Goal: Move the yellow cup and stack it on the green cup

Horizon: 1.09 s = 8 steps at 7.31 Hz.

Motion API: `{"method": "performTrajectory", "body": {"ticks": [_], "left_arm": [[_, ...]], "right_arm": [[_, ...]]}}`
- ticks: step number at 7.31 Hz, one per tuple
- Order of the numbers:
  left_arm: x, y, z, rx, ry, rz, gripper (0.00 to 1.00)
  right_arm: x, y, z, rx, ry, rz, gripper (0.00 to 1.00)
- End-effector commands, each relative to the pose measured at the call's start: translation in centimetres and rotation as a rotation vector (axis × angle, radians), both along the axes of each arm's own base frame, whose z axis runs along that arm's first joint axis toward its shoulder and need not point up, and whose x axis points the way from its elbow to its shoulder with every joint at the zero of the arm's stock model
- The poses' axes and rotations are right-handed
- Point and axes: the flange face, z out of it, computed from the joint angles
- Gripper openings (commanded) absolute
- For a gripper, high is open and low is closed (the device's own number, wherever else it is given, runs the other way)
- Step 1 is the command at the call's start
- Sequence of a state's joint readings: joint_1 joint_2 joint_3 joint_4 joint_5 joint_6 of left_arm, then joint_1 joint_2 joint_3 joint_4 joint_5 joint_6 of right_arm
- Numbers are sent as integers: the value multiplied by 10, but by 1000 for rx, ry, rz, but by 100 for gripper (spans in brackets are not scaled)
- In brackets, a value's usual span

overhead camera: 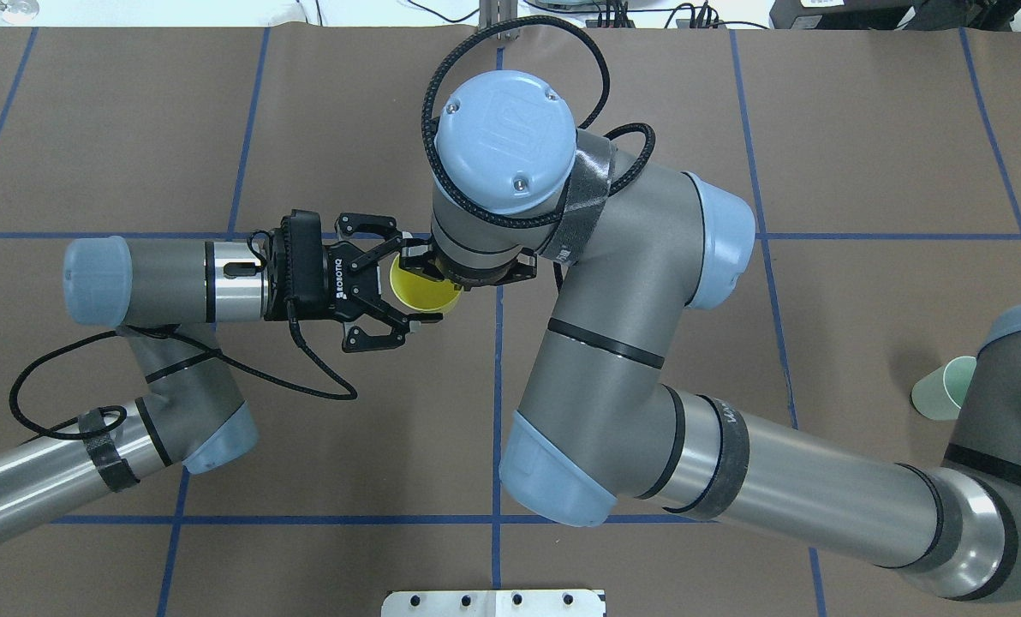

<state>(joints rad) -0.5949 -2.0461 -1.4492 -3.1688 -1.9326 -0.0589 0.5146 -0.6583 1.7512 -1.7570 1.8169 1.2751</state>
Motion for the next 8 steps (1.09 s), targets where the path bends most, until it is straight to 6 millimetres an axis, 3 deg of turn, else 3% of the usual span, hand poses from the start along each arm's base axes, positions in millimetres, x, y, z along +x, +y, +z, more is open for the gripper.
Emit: {"method": "performTrajectory", "body": {"ticks": [1, 3, 4, 5, 8], "left_arm": [[0, 1, -1, 3, 7, 4, 99], [0, 1, 2, 1, 2, 3, 99], [1, 0, 4, -1, -2, 3, 99], [2, 0, 5, -5, -5, 2, 99], [1, -19, 12, -66, -4, -139, 99]], "right_arm": [[2, 0, 4, -2, 2, 1, 0], [19, 1, 18, -5, -3, 6, 0], [44, -3, 39, -10, -1, 30, 0], [75, -18, 58, -22, 4, 53, 0], [167, -94, 111, -19, 54, 73, 0]]}}
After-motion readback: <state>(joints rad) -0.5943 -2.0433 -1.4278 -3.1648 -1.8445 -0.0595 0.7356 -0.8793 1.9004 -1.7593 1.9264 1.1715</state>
